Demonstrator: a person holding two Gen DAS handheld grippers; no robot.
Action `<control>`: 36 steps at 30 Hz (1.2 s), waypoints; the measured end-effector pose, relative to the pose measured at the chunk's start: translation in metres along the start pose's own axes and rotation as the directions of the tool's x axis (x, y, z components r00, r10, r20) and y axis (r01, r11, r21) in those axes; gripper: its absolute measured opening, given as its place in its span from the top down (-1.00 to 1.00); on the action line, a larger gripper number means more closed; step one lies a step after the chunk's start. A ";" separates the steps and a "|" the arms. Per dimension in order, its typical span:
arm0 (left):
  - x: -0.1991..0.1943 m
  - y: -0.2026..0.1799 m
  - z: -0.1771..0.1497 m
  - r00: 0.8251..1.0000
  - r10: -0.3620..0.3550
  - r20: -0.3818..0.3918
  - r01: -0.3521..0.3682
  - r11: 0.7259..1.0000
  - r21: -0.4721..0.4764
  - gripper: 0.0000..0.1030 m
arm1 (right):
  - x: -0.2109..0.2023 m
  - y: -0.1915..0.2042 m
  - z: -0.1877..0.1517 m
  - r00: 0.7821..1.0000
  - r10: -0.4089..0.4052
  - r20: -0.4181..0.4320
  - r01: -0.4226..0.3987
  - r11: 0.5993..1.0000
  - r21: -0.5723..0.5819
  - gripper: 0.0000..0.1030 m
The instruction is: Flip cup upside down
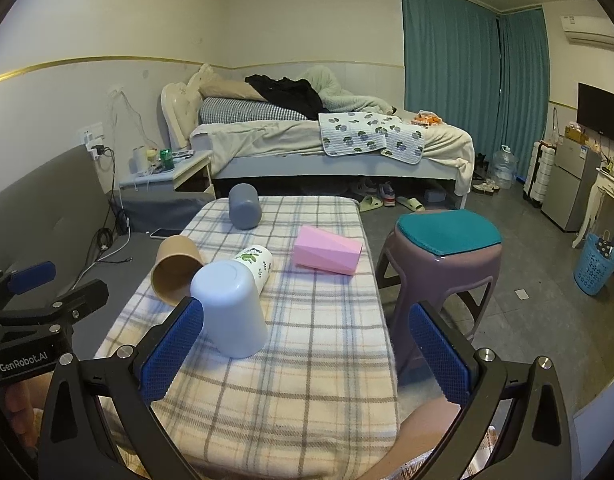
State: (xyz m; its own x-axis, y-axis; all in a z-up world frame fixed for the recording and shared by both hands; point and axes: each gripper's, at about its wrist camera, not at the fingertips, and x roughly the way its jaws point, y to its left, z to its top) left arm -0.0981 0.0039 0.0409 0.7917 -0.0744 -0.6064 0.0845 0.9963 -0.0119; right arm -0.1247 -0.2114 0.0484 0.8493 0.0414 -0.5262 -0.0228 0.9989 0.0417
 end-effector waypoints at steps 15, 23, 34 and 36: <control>0.003 0.005 0.000 1.000 -0.005 -0.014 0.005 1.000 -0.027 -0.86 | 0.002 0.000 -0.001 1.000 -0.007 0.000 0.007 1.000 -0.007 -1.00; 0.004 0.006 0.000 1.000 0.001 -0.014 -0.001 1.000 -0.024 -0.86 | 0.001 0.000 -0.001 1.000 -0.010 -0.001 0.010 1.000 -0.008 -1.00; 0.004 0.008 0.001 1.000 0.002 -0.014 -0.002 1.000 -0.030 -0.86 | 0.001 0.000 -0.001 1.000 -0.011 -0.003 0.011 1.000 -0.009 -1.00; 0.004 0.008 0.001 1.000 0.001 -0.014 -0.002 1.000 -0.029 -0.86 | 0.001 0.000 -0.001 1.000 -0.011 -0.004 0.011 1.000 -0.010 -1.00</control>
State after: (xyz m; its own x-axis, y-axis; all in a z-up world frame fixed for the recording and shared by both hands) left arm -0.0940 0.0116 0.0393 0.7830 -0.0724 -0.6178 0.0657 0.9973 -0.0336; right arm -0.1242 -0.2117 0.0472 0.8477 0.0308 -0.5296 -0.0189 0.9994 0.0279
